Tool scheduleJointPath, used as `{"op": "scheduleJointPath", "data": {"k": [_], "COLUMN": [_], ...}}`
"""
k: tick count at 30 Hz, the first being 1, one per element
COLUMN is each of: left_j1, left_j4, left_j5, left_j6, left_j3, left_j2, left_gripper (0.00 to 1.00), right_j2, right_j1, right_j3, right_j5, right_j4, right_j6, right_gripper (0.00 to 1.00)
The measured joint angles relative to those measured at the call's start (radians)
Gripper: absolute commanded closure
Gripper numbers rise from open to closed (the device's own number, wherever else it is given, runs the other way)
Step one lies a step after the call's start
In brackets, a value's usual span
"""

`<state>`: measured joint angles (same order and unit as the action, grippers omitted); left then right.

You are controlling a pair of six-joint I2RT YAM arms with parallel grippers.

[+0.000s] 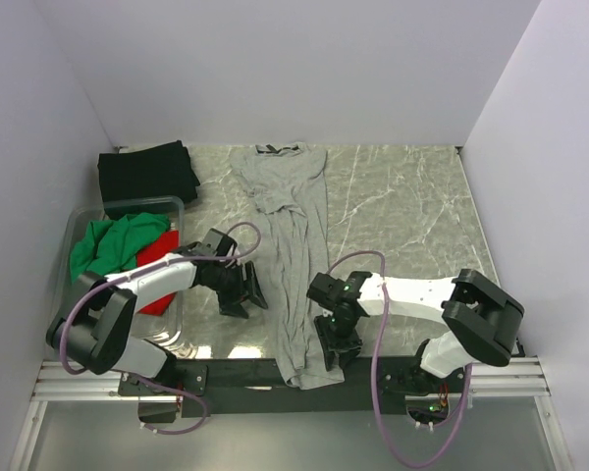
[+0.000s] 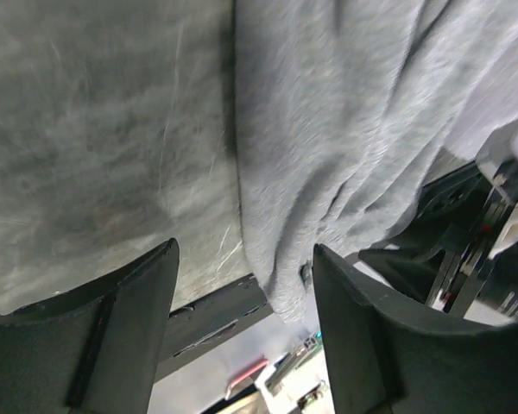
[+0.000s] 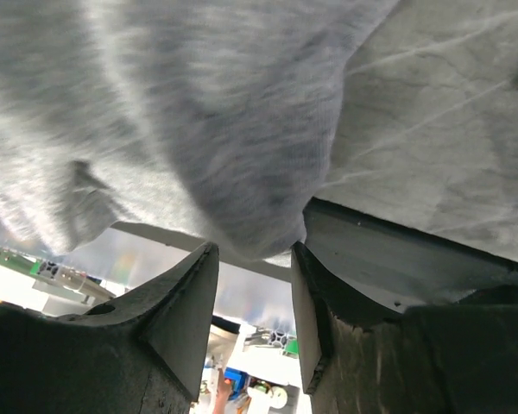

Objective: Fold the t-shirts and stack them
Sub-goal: Fold the tshirt

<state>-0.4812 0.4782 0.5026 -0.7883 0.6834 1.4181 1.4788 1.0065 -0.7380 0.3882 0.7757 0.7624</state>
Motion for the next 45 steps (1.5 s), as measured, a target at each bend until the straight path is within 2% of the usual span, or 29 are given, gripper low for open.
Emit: {"op": "scheduleJointPath", "data": {"k": [12, 15, 18, 20, 22, 24, 27, 28, 30, 39, 45], "left_j1": [-0.069, -0.087, -0.109, -0.123, -0.134, -0.143, -0.153, -0.155, -0.157, -0.166, -0.166], "left_j4": [-0.092, -0.124, -0.137, -0.135, -0.134, -0.129, -0.116, -0.114, -0.108, 0.034, 0.155], "left_j5": [0.086, 0.126, 0.143, 0.147, 0.144, 0.132, 0.113, 0.109, 0.109, -0.012, -0.080], "left_j6": [-0.032, -0.046, -0.049, -0.051, -0.050, -0.048, -0.043, -0.042, -0.042, -0.009, 0.025], "left_j3": [-0.058, -0.056, -0.040, -0.024, -0.014, -0.008, -0.001, 0.000, 0.006, 0.056, 0.156], "left_j2": [0.062, 0.094, 0.135, 0.161, 0.181, 0.194, 0.209, 0.212, 0.214, 0.153, 0.121], "left_gripper": [0.31, 0.35, 0.44, 0.54, 0.66, 0.73, 0.89, 0.99, 1.00, 1.00, 0.98], "right_j2": [0.027, 0.028, 0.028, 0.028, 0.028, 0.029, 0.029, 0.030, 0.032, 0.025, 0.021], "right_j1": [0.005, 0.005, 0.005, 0.005, 0.005, 0.005, 0.005, 0.005, 0.005, 0.005, 0.005], "right_j3": [0.039, 0.039, 0.041, 0.043, 0.044, 0.046, 0.051, 0.053, 0.056, 0.055, 0.050], "right_j5": [0.006, 0.006, 0.006, 0.008, 0.011, 0.011, 0.015, 0.017, 0.021, 0.023, 0.021], "right_j4": [-0.032, -0.032, -0.032, -0.033, -0.034, -0.035, -0.043, -0.045, -0.050, -0.037, -0.002], "right_j6": [0.024, 0.026, 0.028, 0.029, 0.029, 0.029, 0.029, 0.028, 0.026, 0.028, 0.029], "right_gripper": [0.56, 0.57, 0.57, 0.59, 0.63, 0.67, 0.79, 0.89, 1.00, 1.00, 1.00]}}
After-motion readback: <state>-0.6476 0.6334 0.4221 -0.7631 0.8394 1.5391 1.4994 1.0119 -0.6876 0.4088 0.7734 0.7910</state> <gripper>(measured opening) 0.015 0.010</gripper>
